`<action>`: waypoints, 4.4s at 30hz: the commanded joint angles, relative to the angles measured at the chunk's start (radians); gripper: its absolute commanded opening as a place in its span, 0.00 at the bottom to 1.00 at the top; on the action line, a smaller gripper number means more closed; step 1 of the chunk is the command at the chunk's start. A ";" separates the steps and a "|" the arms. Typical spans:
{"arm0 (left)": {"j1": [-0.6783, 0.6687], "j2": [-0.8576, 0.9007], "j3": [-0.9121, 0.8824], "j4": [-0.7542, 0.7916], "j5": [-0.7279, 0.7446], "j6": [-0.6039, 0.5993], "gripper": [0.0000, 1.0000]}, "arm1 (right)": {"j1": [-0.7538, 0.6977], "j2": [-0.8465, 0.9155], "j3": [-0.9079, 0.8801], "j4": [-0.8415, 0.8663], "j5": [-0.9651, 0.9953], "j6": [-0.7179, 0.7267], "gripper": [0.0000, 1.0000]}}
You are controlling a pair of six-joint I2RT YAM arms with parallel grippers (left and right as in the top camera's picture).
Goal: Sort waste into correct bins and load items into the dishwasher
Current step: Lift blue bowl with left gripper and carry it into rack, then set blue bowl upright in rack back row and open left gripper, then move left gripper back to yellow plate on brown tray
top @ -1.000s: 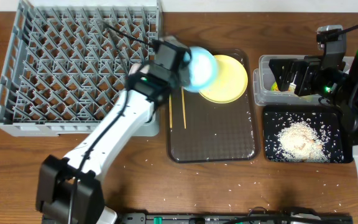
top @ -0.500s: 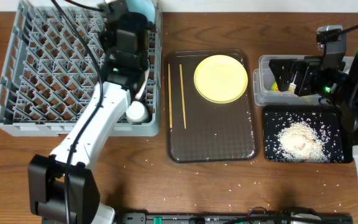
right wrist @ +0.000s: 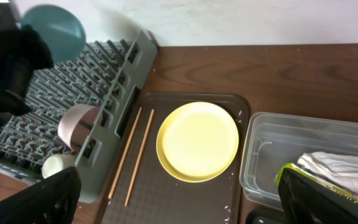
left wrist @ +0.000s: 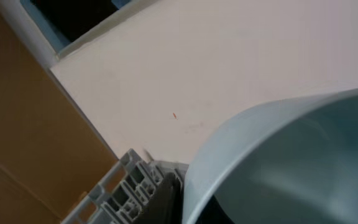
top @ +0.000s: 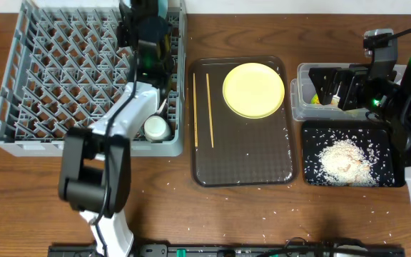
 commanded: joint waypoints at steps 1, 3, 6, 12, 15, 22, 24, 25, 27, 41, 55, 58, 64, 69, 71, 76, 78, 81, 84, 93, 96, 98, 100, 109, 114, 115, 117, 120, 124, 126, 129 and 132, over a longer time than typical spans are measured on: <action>0.001 0.073 0.006 0.085 -0.024 0.150 0.08 | -0.005 0.000 0.008 0.000 0.003 -0.013 0.99; 0.001 0.112 0.006 0.129 -0.024 0.173 0.08 | -0.005 0.000 0.008 0.000 0.003 -0.013 0.99; 0.004 0.158 0.006 0.173 -0.023 0.183 0.08 | -0.005 0.000 0.008 0.000 0.003 -0.013 0.99; 0.032 0.206 0.006 0.209 -0.021 0.182 0.07 | -0.005 0.000 0.008 0.000 0.003 -0.013 0.99; 0.034 0.206 0.008 0.193 -0.025 0.179 0.07 | -0.005 0.000 0.008 0.000 0.003 -0.013 0.99; 0.034 0.194 0.119 -0.118 -0.018 0.122 0.08 | -0.005 0.000 0.008 0.000 0.003 -0.013 0.99; 0.036 0.194 0.173 -0.224 -0.009 0.099 0.07 | -0.005 0.000 0.008 0.000 0.003 -0.013 0.99; 0.036 0.194 0.197 -0.260 -0.008 0.091 0.07 | -0.005 0.000 0.008 0.000 0.003 -0.013 0.99; 0.036 0.194 0.249 -0.320 -0.009 0.089 0.07 | -0.005 0.000 0.008 0.000 0.003 -0.013 0.99; 0.031 0.195 0.409 -0.619 -0.091 0.101 0.08 | -0.005 0.000 0.008 0.000 0.003 -0.013 0.99; 0.024 0.208 0.409 -0.615 -0.257 -0.014 0.07 | -0.005 0.000 0.008 0.000 0.003 -0.013 0.99; 0.017 0.208 0.407 -0.615 -0.256 -0.049 0.07 | -0.005 0.000 0.008 0.000 0.003 -0.013 0.99; 0.011 0.208 0.396 -0.615 -0.256 -0.097 0.07 | -0.005 0.000 0.008 0.000 0.003 -0.013 0.99; 0.011 0.209 0.384 -0.615 -0.249 -0.111 0.07 | -0.005 0.000 0.008 0.000 0.003 -0.013 0.99; 0.011 0.209 0.383 -0.615 -0.244 -0.114 0.07 | -0.005 0.000 0.008 0.000 0.003 -0.013 0.99; 0.011 0.225 0.382 -0.607 -0.233 -0.114 0.07 | -0.005 0.000 0.008 0.000 0.003 -0.013 0.99; 0.011 0.239 0.382 -0.605 -0.228 -0.114 0.08 | -0.005 0.000 0.008 0.000 0.003 -0.013 0.99; 0.011 0.270 0.382 -0.599 -0.230 -0.109 0.07 | -0.005 0.000 0.008 0.000 0.003 -0.013 0.99; 0.011 0.290 0.382 -0.600 -0.230 -0.102 0.08 | -0.005 0.000 0.008 0.000 0.003 -0.013 0.99; -0.014 0.296 0.382 -0.594 -0.230 -0.079 0.08 | -0.005 0.000 0.008 0.000 0.003 -0.013 0.99; -0.027 0.296 0.382 -0.605 -0.230 -0.080 0.08 | -0.005 0.000 0.008 0.000 0.003 -0.013 0.99; -0.034 0.296 0.381 -0.608 -0.230 -0.080 0.08 | -0.005 0.000 0.008 0.000 0.003 -0.013 0.99; -0.037 0.296 0.382 -0.613 -0.229 -0.080 0.08 | -0.005 0.000 0.008 0.000 0.003 -0.013 0.99; -0.047 0.298 0.381 -0.672 -0.218 -0.096 0.11 | -0.005 0.000 0.008 0.000 0.003 -0.013 0.99; -0.079 0.298 0.381 -0.761 -0.218 -0.115 0.17 | -0.005 0.000 0.008 0.000 0.003 -0.013 0.99; -0.090 0.298 0.381 -0.778 -0.218 -0.123 0.23 | -0.005 0.000 0.008 0.000 0.003 -0.013 0.99; -0.110 0.298 0.381 -0.798 -0.218 -0.144 0.28 | -0.005 0.000 0.008 0.000 0.003 -0.013 0.99; -0.134 0.298 0.382 -0.816 -0.177 -0.144 0.37 | -0.005 0.000 0.008 0.000 0.003 -0.013 0.99; -0.143 0.298 0.382 -0.879 -0.003 -0.149 0.53 | -0.005 0.000 0.008 0.000 0.003 -0.013 0.99; -0.140 0.298 0.382 -0.895 0.035 -0.164 0.58 | -0.005 0.000 0.008 0.000 0.003 -0.013 0.99; -0.139 0.293 0.386 -0.904 0.060 -0.163 0.64 | -0.005 0.000 0.008 0.000 0.003 -0.013 0.99; -0.139 0.269 0.393 -0.904 0.075 -0.163 0.68 | -0.005 0.000 0.008 0.000 0.003 -0.013 0.99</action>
